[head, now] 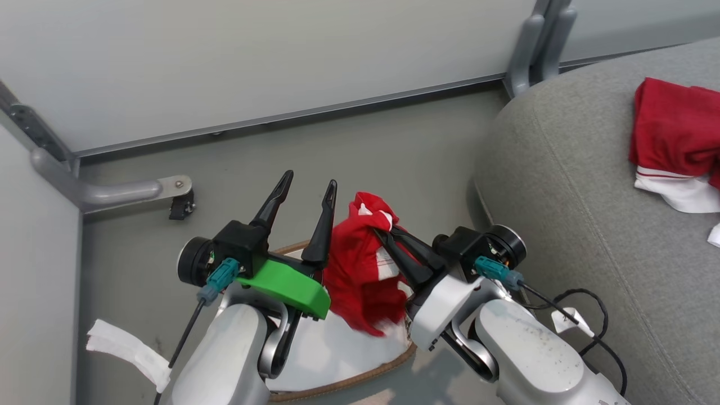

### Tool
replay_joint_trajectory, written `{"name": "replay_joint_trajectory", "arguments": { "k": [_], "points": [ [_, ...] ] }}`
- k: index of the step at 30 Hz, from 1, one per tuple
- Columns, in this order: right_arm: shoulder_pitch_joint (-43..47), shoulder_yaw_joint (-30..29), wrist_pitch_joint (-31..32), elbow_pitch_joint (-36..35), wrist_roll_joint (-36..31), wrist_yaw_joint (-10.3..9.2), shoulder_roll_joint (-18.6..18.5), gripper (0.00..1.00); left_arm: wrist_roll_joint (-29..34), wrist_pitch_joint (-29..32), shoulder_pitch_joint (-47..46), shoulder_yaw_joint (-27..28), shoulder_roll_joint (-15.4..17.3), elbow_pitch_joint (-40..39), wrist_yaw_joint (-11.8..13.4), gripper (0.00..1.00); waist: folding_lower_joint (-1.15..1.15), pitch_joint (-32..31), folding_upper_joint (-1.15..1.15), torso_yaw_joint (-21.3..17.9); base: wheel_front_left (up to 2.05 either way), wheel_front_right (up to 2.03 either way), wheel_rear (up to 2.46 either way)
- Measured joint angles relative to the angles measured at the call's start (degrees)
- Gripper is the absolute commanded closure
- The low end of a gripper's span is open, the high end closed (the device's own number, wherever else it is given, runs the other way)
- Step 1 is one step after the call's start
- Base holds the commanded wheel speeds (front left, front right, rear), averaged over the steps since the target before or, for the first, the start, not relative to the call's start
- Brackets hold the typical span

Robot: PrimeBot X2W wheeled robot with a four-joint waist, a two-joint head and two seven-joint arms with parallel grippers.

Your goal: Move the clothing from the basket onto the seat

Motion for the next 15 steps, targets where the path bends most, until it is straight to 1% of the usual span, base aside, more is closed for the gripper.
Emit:
{"name": "replay_joint_trajectory", "arguments": {
  "k": [8, 15],
  "points": [
    [2.97, -3.08, 0.0, -3.8, -1.11, 0.0, -0.04, 1.0, 3.1, 0.0, 1.26, 3.59, 0.02, 1.57, -1.12, 0.0, 0.0, 0.1, 0.0, -6.79, 0.0, 0.0, 0.0],
    [4.75, -5.04, 0.0, -6.57, -1.67, 0.0, -0.09, 1.0, 4.76, 0.0, 3.17, 6.41, 0.08, 1.89, -1.67, 0.0, 0.0, 0.12, 0.0, -14.11, 0.0, 0.0, 0.0]
  ]
}}
